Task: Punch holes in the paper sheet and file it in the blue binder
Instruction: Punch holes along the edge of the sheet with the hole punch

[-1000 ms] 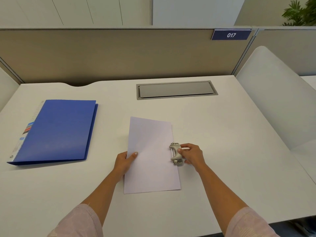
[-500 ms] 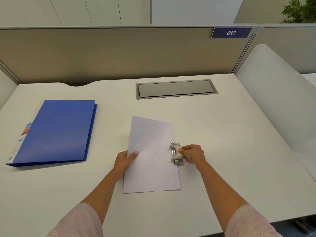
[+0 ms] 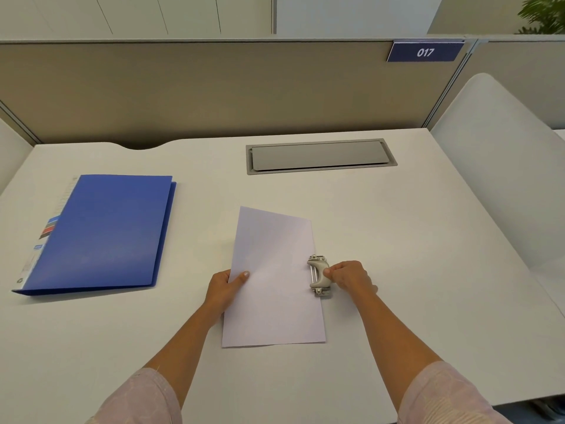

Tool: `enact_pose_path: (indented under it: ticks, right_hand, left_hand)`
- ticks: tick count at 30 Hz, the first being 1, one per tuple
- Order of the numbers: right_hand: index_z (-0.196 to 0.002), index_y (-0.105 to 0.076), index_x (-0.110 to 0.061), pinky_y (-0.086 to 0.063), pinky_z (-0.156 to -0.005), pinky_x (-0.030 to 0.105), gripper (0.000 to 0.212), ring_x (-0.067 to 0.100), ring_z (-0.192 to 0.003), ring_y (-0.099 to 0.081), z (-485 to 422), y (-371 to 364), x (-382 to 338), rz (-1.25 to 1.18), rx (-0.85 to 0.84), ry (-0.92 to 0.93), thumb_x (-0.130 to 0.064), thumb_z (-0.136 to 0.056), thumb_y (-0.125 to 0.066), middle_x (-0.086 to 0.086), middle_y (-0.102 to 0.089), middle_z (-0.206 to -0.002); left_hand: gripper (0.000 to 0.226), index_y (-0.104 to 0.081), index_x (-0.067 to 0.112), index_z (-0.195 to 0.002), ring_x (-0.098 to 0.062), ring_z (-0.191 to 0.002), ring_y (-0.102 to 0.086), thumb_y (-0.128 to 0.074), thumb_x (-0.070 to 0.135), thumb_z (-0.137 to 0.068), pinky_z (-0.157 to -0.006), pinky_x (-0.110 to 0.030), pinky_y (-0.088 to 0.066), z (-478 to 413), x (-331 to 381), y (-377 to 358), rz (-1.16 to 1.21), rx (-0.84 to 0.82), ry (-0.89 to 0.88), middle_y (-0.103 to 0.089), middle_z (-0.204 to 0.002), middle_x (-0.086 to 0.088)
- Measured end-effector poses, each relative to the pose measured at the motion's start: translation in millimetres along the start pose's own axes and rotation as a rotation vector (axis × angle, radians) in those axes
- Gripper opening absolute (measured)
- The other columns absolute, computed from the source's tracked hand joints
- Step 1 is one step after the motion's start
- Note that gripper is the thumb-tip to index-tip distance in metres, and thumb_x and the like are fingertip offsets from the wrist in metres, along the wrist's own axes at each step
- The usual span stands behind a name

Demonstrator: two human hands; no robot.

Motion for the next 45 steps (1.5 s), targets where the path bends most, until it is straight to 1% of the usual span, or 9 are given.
enact_pose_path:
  ticks: [4,7,12,15,22,29,34,40,45]
  right_hand:
    - [-0.081,-0.070,-0.032,-0.031,-0.085,0.036,0.020,0.023,-0.106,-0.055,-3,2,0,0.083,0.008,-0.039,-0.048,-0.070,-0.071,-0.002,-0.070,-0.101]
    - [-0.094,-0.066,-0.031,-0.031,-0.091,0.038,0.036,0.022,-0.114,-0.047,-8,0,3,0.138,0.056,-0.035,-0.057,-0.070,-0.069,-0.002,-0.068,-0.105]
    - [-0.112,-0.047,-0.027,-0.026,-0.082,0.039,0.063,0.023,-0.116,-0.037,-9,3,1,0.232,0.058,-0.073,-0.064,-0.066,-0.068,-0.003,-0.056,-0.106]
    - [-0.114,-0.044,-0.023,-0.028,-0.083,0.040,0.072,0.025,-0.114,-0.037,-11,6,-3,0.253,0.084,-0.076,-0.063,-0.062,-0.072,-0.005,-0.054,-0.115]
    - [-0.106,-0.045,-0.031,-0.028,-0.087,0.040,0.053,0.024,-0.115,-0.038,0,7,-5,0.231,0.159,-0.008,-0.055,-0.067,-0.071,-0.008,-0.053,-0.114]
    - [-0.118,-0.037,-0.030,-0.027,-0.084,0.035,0.061,0.023,-0.113,-0.047,11,14,-25,0.162,0.025,0.087,-0.042,-0.072,-0.075,-0.004,-0.060,-0.112]
    - [-0.112,-0.059,-0.027,-0.040,-0.079,0.028,0.038,0.020,-0.095,-0.059,22,10,-30,0.118,0.044,0.131,-0.029,-0.075,-0.071,-0.003,-0.064,-0.110]
    - [-0.099,-0.066,-0.029,-0.037,-0.072,0.026,0.024,0.020,-0.082,-0.056,28,10,-28,0.074,0.075,0.118,-0.024,-0.076,-0.070,-0.004,-0.066,-0.095]
    - [-0.095,-0.068,-0.027,-0.040,-0.070,0.026,0.020,0.021,-0.081,-0.060,26,6,-25,0.023,0.087,0.114,-0.025,-0.075,-0.071,-0.003,-0.065,-0.088]
  left_hand:
    - [0.024,-0.071,0.009,-0.091,-0.026,-0.080,-0.071,-0.069,0.032,-0.086,-0.073,-0.038,-0.057,0,0,0,0.007,-0.001,0.001,-0.074,-0.091,-0.008]
    - [0.024,-0.071,0.008,-0.092,-0.025,-0.079,-0.071,-0.069,0.031,-0.086,-0.070,-0.034,-0.057,0,0,0,0.018,-0.006,0.008,-0.074,-0.090,-0.007]
    - [0.024,-0.071,0.008,-0.092,-0.027,-0.081,-0.071,-0.069,0.031,-0.086,-0.075,-0.039,-0.057,0,-2,-1,0.026,-0.009,0.012,-0.074,-0.091,-0.008]
    - [0.023,-0.071,0.009,-0.092,-0.026,-0.080,-0.071,-0.069,0.031,-0.086,-0.075,-0.039,-0.057,0,-1,-2,0.017,-0.004,0.020,-0.074,-0.092,-0.009]
    - [0.026,-0.070,0.007,-0.093,-0.024,-0.078,-0.069,-0.069,0.032,-0.086,-0.069,-0.034,-0.056,1,0,-1,0.000,0.010,0.007,-0.073,-0.090,-0.007]
    - [0.022,-0.069,0.009,-0.089,-0.024,-0.076,-0.069,-0.069,0.031,-0.086,-0.069,-0.033,-0.056,3,2,-1,0.003,0.012,-0.021,-0.072,-0.090,-0.007]
    - [0.023,-0.070,0.008,-0.091,-0.027,-0.081,-0.070,-0.070,0.031,-0.086,-0.075,-0.039,-0.056,0,0,0,0.003,0.007,-0.025,-0.073,-0.092,-0.009]
    - [0.024,-0.070,0.006,-0.093,-0.027,-0.081,-0.070,-0.069,0.030,-0.086,-0.075,-0.038,-0.057,-1,-1,0,0.012,0.007,-0.034,-0.073,-0.094,-0.010]
    - [0.023,-0.071,0.009,-0.091,-0.030,-0.085,-0.071,-0.070,0.031,-0.085,-0.080,-0.045,-0.058,-3,-4,4,0.026,0.033,-0.038,-0.074,-0.094,-0.010]
Point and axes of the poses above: each hand's wrist, its own z-axis away from the middle knuckle, its own y-axis out of the back of the hand, x = y × z, the point moved 5 cm from there along -z, towards the middle knuckle
